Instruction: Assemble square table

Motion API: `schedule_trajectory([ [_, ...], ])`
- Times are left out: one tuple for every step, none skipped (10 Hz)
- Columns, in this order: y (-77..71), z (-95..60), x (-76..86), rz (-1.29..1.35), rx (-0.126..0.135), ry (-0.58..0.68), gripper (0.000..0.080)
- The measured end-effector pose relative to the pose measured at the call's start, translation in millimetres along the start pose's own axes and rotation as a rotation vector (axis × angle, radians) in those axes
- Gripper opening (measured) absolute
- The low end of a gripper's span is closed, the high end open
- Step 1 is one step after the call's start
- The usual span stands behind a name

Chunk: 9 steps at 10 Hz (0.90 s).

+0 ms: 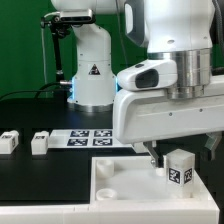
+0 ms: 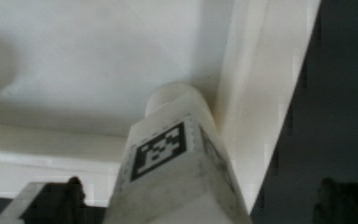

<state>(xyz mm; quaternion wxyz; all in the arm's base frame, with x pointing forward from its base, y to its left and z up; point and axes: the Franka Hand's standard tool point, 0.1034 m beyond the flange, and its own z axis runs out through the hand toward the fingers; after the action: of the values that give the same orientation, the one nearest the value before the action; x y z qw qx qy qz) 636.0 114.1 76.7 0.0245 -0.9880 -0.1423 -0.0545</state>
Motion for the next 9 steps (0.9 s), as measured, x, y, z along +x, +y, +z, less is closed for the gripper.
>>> schedule_trajectory([
  [2.7, -0.9, 0.5, -0.094, -0.007, -0.003, 0.0648],
  [4.6, -1.3, 0.7, -0.162, -0.01, -0.003, 0.0648],
  [6.7, -1.5, 0.5, -0.201, -0.014, -0.004, 0.0648],
  [8.1, -1.6, 0.5, -0.215, -0.015, -0.004, 0.0527],
  [7.6, -1.3, 0.4, -0.211, -0.015, -0.004, 0.0527],
  [7.6, -1.2, 0.3, -0.204, -0.015, -0.004, 0.0393],
  [7.4, -1.2, 0.3, -0.179, -0.014, -0.004, 0.0287],
  [7.4, -1.2, 0.3, -0.18, -0.014, -0.004, 0.0288],
  [7.3, -0.9, 0.1, -0.15, -0.011, -0.003, 0.0288],
])
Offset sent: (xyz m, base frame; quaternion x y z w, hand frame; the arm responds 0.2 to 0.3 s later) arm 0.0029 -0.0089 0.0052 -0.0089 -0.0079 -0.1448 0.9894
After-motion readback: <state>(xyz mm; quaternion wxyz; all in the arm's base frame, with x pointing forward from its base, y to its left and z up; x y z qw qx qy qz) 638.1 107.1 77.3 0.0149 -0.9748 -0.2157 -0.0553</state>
